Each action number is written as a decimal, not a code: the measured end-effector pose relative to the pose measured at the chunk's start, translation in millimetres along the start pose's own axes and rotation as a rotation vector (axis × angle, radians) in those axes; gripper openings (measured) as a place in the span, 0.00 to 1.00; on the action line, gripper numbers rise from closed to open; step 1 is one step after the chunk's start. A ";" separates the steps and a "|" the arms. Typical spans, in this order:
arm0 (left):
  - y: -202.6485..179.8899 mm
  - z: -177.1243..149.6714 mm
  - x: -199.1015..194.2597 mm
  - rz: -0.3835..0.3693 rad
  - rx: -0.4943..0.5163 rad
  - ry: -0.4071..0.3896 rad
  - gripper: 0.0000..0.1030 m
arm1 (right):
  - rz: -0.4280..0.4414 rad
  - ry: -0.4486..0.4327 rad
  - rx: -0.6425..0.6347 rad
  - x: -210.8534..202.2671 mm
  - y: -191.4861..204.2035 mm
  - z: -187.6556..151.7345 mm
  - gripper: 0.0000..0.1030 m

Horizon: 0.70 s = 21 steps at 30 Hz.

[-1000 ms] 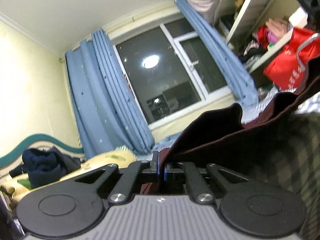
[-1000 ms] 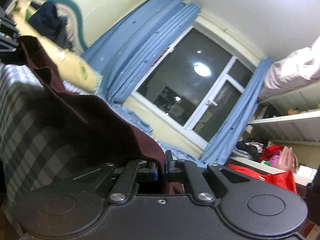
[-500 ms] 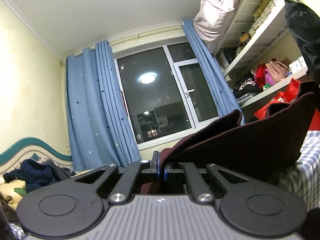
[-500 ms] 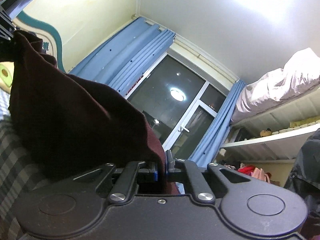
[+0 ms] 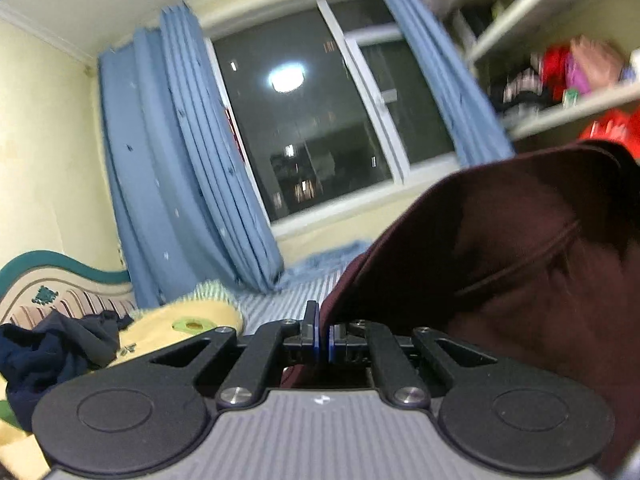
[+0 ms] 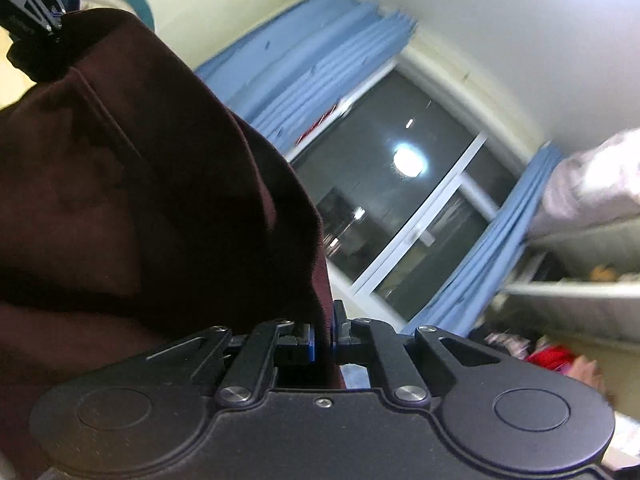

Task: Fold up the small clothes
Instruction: 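Grasp the lifted maroon sweatshirt with the left gripper while the right gripper holds it up, then lower the held sweatshirt onto the bed and open both grippers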

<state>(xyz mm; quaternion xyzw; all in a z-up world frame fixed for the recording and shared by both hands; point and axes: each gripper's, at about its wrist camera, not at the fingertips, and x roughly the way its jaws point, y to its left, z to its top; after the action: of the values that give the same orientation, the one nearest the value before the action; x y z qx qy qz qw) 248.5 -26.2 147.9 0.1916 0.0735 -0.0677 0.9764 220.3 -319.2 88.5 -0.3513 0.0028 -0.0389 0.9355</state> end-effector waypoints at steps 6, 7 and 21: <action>-15.8 -25.1 117.5 -0.031 0.030 0.222 0.03 | 0.137 0.192 0.021 106.3 26.0 -31.1 0.06; -18.9 -32.3 133.4 -0.038 0.033 0.257 0.03 | 0.162 0.226 0.025 121.0 31.4 -36.6 0.06; -45.3 -108.9 238.3 -0.090 0.010 0.522 0.10 | 0.315 0.438 0.034 215.2 79.7 -90.7 0.14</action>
<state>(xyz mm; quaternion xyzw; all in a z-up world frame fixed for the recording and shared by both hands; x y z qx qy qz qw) 462.0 -50.8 -8.7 0.2040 0.3308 -0.0596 0.9195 437.5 -335.1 -27.5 -0.3139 0.2589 0.0321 0.9129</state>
